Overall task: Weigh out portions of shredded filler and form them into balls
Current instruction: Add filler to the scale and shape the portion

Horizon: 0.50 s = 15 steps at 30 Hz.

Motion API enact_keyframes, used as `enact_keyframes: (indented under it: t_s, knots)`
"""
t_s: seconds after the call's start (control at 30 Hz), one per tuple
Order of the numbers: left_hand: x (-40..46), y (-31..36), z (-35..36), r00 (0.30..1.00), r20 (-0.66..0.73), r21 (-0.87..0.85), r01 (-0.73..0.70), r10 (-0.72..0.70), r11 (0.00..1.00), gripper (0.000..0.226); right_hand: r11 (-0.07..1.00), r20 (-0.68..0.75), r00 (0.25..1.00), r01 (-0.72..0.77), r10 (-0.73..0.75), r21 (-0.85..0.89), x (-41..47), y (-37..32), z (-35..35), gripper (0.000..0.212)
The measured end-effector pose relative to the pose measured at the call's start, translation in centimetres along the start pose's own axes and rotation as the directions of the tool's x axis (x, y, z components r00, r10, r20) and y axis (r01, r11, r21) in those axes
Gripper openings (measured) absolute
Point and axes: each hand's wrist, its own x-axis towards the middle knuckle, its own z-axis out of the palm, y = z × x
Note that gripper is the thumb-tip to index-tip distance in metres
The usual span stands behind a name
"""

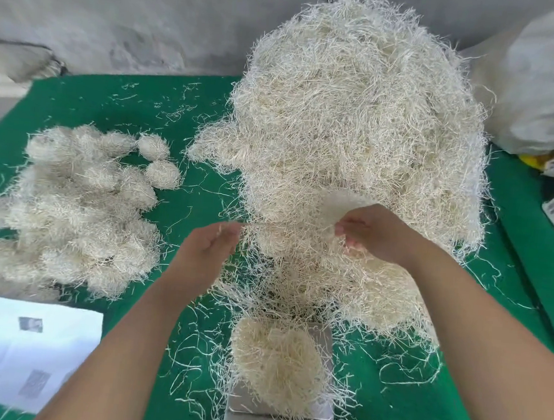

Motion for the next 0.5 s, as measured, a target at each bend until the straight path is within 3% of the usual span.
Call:
enact_keyframes:
  t_s: [0.17, 0.23, 0.3, 0.4, 0.5]
  knots:
    - [-1.9, 0.4, 0.6, 0.996, 0.042, -0.045, -0.072, 0.074, 0.996, 0.064, 0.922, 0.023, 0.990, -0.140, 0.141, 0.362, 1.4, 0.9, 0.1, 0.015]
    - [-2.8, 0.6, 0.9, 0.999, -0.019, -0.157, -0.053, 0.051, 0.986, 0.062, 0.775, -0.014, 0.950, -0.244, 0.311, 0.583, 1.9, 1.6, 0.0, 0.017]
    - [-3.4, 0.7, 0.6, 0.995, -0.101, -0.261, -0.014, -0.013, 0.965, 0.059, 0.670, -0.084, 0.893, -0.267, 0.442, 0.693, 2.1, 2.6, -0.5, 0.023]
    - [-4.2, 1.6, 0.7, 0.998, -0.056, -0.225, -0.016, 0.004, 0.974, 0.063, 0.704, -0.012, 0.925, -0.281, 0.380, 0.652, 2.0, 2.8, -0.5, 0.053]
    - [-4.8, 3.3, 2.4, 0.999, -0.005, -0.260, -0.035, 0.035, 0.965, 0.058, 0.875, 0.037, 0.963, -0.257, 0.266, 0.410, 1.1, 0.8, -0.7, 0.084]
